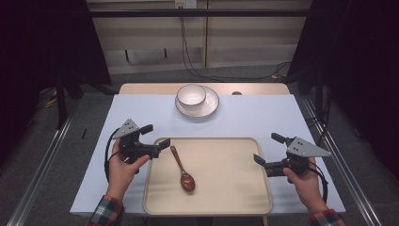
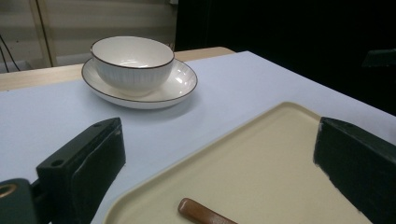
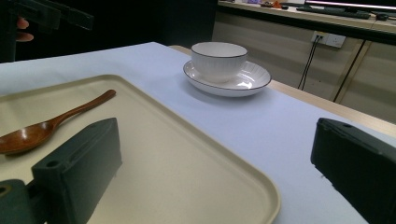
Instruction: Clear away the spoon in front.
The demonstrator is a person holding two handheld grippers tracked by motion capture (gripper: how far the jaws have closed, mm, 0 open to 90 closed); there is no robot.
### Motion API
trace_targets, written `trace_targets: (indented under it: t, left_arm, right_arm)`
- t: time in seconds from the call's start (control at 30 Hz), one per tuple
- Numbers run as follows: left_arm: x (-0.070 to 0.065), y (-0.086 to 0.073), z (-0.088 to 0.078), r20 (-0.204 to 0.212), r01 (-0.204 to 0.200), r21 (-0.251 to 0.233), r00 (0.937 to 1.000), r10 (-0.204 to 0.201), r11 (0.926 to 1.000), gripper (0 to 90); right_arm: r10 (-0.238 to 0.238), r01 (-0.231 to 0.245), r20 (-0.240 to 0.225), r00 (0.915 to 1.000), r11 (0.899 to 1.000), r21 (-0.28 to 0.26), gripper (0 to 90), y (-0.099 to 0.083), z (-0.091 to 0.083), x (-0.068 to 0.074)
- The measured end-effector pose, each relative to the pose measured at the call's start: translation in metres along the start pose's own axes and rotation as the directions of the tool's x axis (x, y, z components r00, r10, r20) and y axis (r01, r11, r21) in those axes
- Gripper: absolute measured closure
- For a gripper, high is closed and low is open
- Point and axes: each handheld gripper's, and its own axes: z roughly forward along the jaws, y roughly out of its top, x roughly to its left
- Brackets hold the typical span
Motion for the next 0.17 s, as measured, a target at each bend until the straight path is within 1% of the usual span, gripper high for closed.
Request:
trace_targets:
  t: [0.03, 0.07, 0.13, 0.17]
  left_arm:
    - [0.0004, -0.0003, -0.0001, 0.007, 0.01, -0.005, 0.9999, -0.01, 0.9999, 2.4]
    - [0.0014, -0.0002, -0.0009, 0.005, 0.01, -0.003, 0.9999, -0.009, 0.9999, 2.3]
    - [0.0027, -0.0006, -0.0015, 0.006, -0.005, 0.0, 1.0, 0.005, 1.0, 2.3]
    - [0.002, -0.001, -0.0013, 0.002, 0.002, -0.003, 1.0, -0.002, 1.0, 2.4]
  right_arm:
    - [0.0, 0.0, 0.0, 1.0, 1.0, 0.0, 1.3, 0.0, 0.0, 0.0]
    - [-0.001, 0.001, 0.0, 1.0, 1.0, 0.0, 1.2, -0.0001, 0.0001, 0.0001]
    - [-0.005, 0.005, -0.004, 1.0, 1.0, 0.002, 1.2, -0.0007, 0.0007, 0.0005]
    - [-0.004, 0.004, -0.004, 1.0, 1.0, 0.006, 1.2, -0.001, 0.001, 0.0004]
